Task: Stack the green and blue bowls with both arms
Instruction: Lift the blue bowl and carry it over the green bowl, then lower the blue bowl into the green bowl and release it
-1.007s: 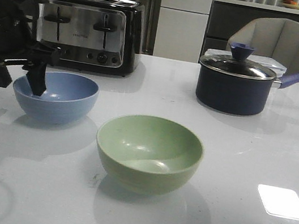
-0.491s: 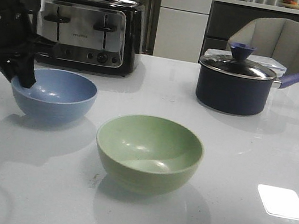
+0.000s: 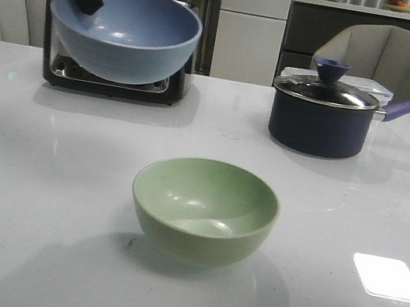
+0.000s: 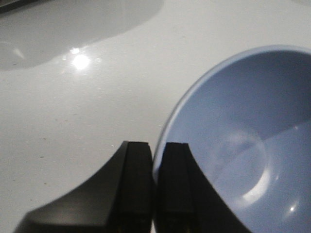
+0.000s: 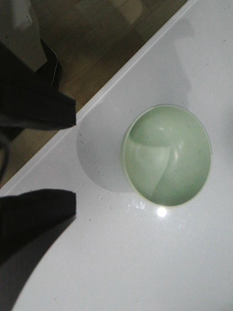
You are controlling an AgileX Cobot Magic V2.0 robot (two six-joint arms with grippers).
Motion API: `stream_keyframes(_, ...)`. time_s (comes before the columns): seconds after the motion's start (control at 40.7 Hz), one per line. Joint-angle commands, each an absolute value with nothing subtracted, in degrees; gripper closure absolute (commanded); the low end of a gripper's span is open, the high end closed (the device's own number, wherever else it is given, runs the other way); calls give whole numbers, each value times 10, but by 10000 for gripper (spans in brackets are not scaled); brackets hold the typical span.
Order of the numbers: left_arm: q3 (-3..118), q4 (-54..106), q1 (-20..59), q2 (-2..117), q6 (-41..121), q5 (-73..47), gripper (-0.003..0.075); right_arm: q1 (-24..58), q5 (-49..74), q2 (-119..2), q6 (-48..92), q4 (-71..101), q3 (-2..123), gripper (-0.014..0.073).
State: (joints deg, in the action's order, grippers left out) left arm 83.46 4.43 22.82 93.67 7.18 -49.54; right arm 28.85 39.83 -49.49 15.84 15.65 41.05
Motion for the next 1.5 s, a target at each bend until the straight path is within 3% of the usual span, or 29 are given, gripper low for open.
stream_keyframes(0.0, 854, 55, 267, 903, 73, -493, 627, 289, 369, -490, 165, 158, 424, 178)
stream_keyframes(0.344, 853, 59, 353, 951, 73, -486, 627, 289, 369, -490, 165, 158, 424, 178)
stream_keyframes(0.982, 853, 94, 362, 1071, 73, -441, 624, 289, 369, -490, 165, 158, 424, 178)
stream_keyframes(1.056, 853, 94, 362, 1072, 73, -441, 585, 289, 369, -490, 165, 158, 424, 178)
stream_keyframes(1.277, 853, 94, 362, 1067, 83, -450, 352, 289, 369, -490, 165, 158, 424, 178)
stream_keyframes(1.473, 853, 73, 362, 1011, 85, -461, 349, 289, 369, -490, 165, 158, 424, 178)
